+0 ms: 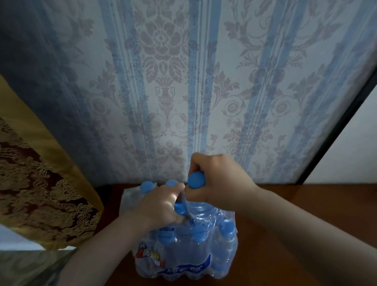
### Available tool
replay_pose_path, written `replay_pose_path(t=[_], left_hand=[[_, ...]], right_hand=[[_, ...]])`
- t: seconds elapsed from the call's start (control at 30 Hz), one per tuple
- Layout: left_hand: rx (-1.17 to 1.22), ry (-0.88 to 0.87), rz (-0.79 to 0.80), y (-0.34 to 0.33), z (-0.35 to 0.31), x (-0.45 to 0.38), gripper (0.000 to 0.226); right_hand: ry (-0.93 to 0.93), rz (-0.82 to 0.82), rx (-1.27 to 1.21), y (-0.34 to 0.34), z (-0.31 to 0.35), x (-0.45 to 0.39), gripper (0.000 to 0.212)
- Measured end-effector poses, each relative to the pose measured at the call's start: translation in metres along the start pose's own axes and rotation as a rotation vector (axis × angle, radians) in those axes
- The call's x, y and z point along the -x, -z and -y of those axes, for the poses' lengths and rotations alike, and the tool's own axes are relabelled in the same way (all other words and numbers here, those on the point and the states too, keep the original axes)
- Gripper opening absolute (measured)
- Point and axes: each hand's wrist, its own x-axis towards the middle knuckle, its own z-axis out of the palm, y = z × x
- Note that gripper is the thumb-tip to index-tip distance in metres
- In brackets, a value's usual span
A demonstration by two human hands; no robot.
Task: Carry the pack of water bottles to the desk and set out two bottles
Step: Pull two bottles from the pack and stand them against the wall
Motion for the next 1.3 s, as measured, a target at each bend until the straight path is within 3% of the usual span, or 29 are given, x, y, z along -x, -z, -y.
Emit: replay_pose_path(t=[0.23,0.43,0.5,0.57,0.67,0.87,0.93,1.03,1.13,1.3], left_hand=[[-0.087,0.039,-0.004,-0.002,0.001,-0.004,0.058],[-0.343,0.017,-0.021,-0.003,-0.011,-0.003,0.052],[-0.504,0.022,0.012,-0.002,-0.013,-0.003,0.041],[-0.618,0.035,0.065,-0.001,-0.014,-0.005,0.052],[-0.63,0.07,0.139,0.004,-0.02,-0.006,0.062],[-0.585,0.106,0.286,0.014,-0.021,-0.012,0.05],[-0.564,0.085,0.208,0.009,-0.013,-0.008,0.051],[-0.545,0.054,-0.041,-0.004,0.003,0.006,0.05],[-0.389,0.016,-0.208,-0.012,0.01,0.015,0.052],[-0.255,0.04,-0.391,-0.004,0.0,0.018,0.047]], right_hand=[[0.001,-0.146,-0.181,0.018,0.01,-0.006,0.026],[-0.052,-0.257,-0.3,0.025,0.01,-0.002,0.023],[-0.063,-0.293,-0.322,0.029,0.01,-0.001,0.023],[-0.061,-0.286,-0.303,0.032,0.009,-0.002,0.022],[-0.034,-0.209,-0.274,0.038,0.006,-0.003,0.024],[-0.004,-0.227,-0.355,0.054,-0.002,-0.006,0.022],[-0.026,-0.241,-0.407,0.06,-0.006,-0.01,0.021],[-0.06,-0.236,-0.417,0.062,-0.011,-0.008,0.018],[-0.109,-0.329,-0.444,0.068,-0.017,-0.001,0.015],[-0.147,-0.405,-0.423,0.081,-0.018,0.002,0.018]])
